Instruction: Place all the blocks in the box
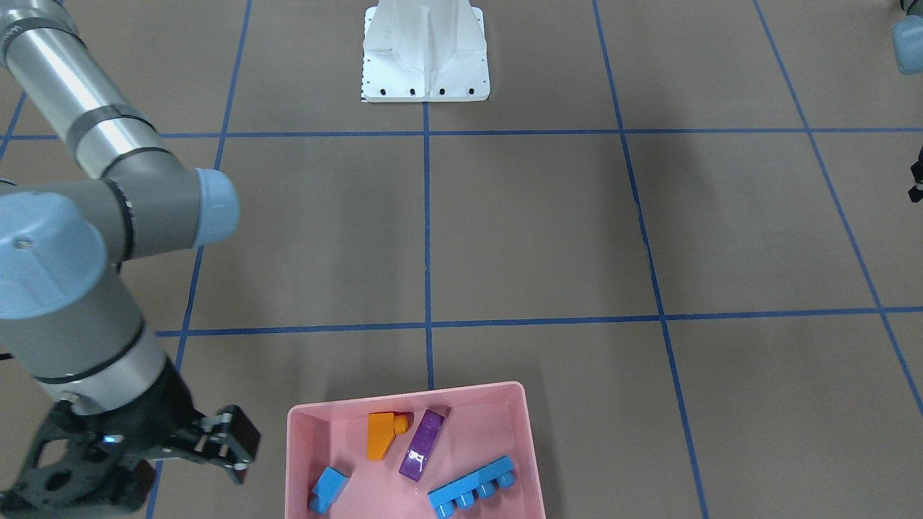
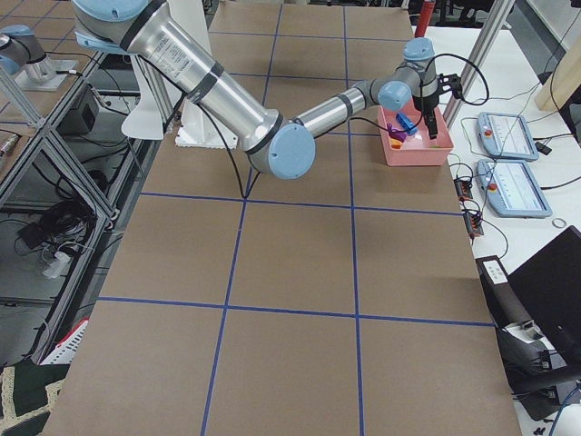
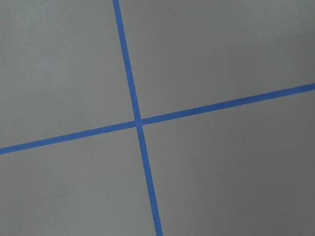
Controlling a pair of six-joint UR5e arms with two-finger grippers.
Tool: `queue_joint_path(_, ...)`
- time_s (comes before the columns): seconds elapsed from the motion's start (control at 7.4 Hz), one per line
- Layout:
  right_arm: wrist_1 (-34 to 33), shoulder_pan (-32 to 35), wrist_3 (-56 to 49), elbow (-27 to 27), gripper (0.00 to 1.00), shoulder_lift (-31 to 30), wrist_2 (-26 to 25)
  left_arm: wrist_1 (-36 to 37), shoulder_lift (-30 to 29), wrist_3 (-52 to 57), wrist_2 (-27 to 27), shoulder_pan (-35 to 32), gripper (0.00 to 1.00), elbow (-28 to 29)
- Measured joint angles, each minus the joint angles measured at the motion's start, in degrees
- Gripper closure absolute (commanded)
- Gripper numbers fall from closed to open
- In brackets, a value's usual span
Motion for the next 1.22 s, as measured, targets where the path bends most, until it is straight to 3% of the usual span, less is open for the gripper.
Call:
queue_joint_path(0.27, -5.18, 8.64, -18.13, 8.2, 0.0, -13.74, 9.99, -0.59, 1.11, 0.23, 0.16, -1.36, 0.0, 0.76)
queue_joint_path(0.54, -6.16, 17.88, -39.43, 10.05, 0.0, -27.32, 18.3, -4.12, 3.98, 0.34, 1.33, -1.55, 0.0, 1.74)
queue_joint_path(0.81, -5.78, 24.1, -53.4, 12.04, 0.0, -39.84, 19.97, -5.93, 4.64, 0.32, 1.44, -1.64, 0.0, 3.08)
queue_joint_path(1.22, -3.81, 28.99, -56.15, 19.6, 0.0, -53.28, 19.19, -4.74, 5.52, 0.3, -0.8, -2.24, 0.0, 2.53)
